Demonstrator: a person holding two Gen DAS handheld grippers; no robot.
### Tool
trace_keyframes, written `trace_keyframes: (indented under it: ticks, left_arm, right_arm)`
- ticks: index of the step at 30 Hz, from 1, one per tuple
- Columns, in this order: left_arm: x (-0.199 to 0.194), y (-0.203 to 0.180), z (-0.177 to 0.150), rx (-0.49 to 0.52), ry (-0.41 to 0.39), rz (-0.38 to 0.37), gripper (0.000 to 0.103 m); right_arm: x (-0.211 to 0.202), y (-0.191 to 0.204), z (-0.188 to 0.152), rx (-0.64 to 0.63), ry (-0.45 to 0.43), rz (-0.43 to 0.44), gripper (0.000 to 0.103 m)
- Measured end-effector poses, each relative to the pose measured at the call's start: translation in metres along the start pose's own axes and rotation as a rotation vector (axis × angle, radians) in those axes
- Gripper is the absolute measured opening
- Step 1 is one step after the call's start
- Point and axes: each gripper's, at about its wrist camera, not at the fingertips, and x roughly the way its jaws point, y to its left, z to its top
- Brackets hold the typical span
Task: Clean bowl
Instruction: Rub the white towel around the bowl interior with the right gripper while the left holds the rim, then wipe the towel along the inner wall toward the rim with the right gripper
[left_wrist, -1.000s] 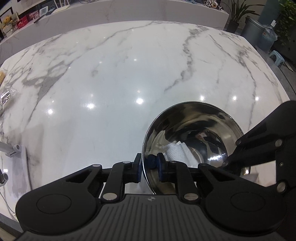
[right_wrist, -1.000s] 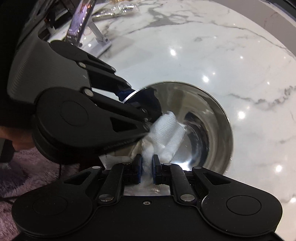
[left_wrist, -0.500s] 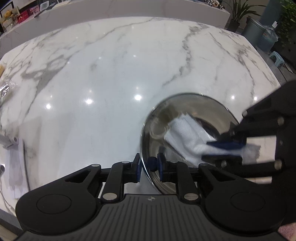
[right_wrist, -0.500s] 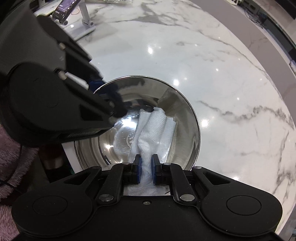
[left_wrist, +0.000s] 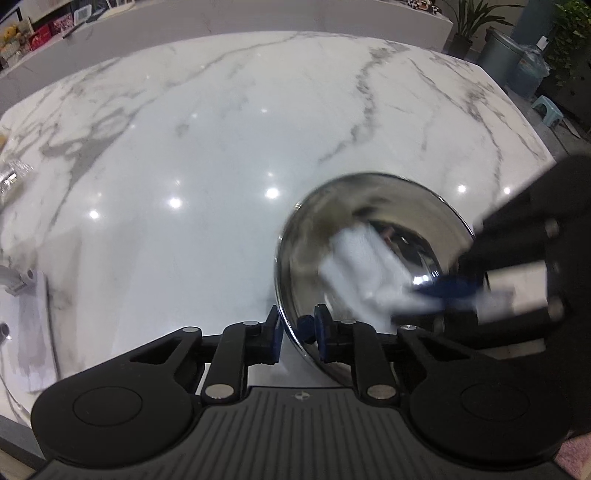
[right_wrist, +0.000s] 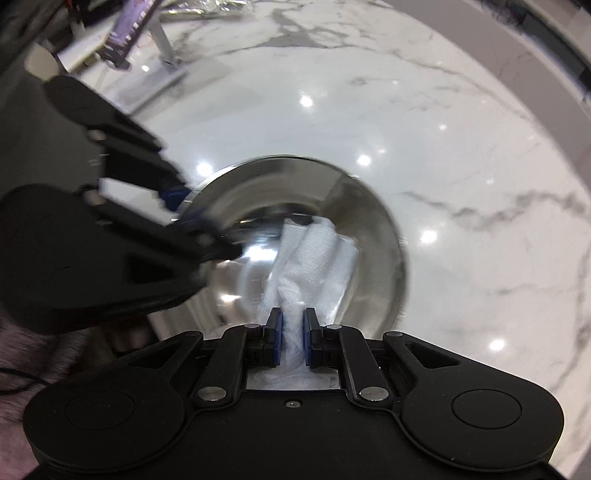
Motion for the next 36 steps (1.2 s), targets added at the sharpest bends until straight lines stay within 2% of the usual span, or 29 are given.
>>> trace_keyframes:
  ticks: [4, 7, 11, 16, 18, 21, 26, 28, 30, 32, 36]
  left_arm:
    - [0.0, 0.0, 0.004, 0.007, -0.008, 0.006, 0.015]
    - [0.001, -0.002, 0.005, 0.018, -0.013, 0.014, 0.015]
    - [0.001, -0.002, 0.006, 0.026, -0.017, 0.012, 0.015]
    - [0.001, -0.003, 0.006, 0.031, -0.017, 0.011, 0.015]
    - [0.002, 0.001, 0.007, 0.034, -0.015, 0.008, 0.015]
    - [0.002, 0.003, 0.007, 0.009, -0.003, 0.0, 0.016]
    - [0.003, 0.001, -0.005, -0.009, 0.04, -0.055, 0.028]
    - [0.002, 0.001, -0.01, -0.013, 0.048, -0.074, 0.028]
    - [0.001, 0.002, -0.012, -0.018, 0.053, -0.088, 0.028]
    - [0.0, 0.003, -0.012, -0.016, 0.044, -0.081, 0.021]
    - [0.0, 0.007, -0.006, -0.025, 0.021, -0.065, 0.016]
  right_arm:
    - [0.014, 0.002, 0.013, 0.098, -0.025, 0.156, 0.01]
    - [0.025, 0.015, 0.019, 0.113, -0.017, 0.203, 0.01]
    - [0.038, 0.019, 0.025, 0.049, 0.029, 0.15, 0.01]
    - [0.029, 0.028, 0.019, -0.131, 0.071, -0.07, 0.01]
    - [0.027, 0.029, 0.015, -0.156, 0.07, -0.111, 0.01]
    - [0.024, 0.026, 0.009, -0.157, 0.064, -0.117, 0.01]
    - [0.014, 0.011, -0.002, -0.111, 0.047, -0.089, 0.01]
    - [0.01, 0.006, -0.006, -0.092, 0.039, -0.078, 0.009]
    - [0.006, 0.001, -0.011, -0.077, 0.033, -0.073, 0.009]
    - [0.002, -0.004, -0.016, -0.062, 0.028, -0.069, 0.009]
    - [-0.005, -0.007, -0.024, -0.044, 0.028, -0.064, 0.01]
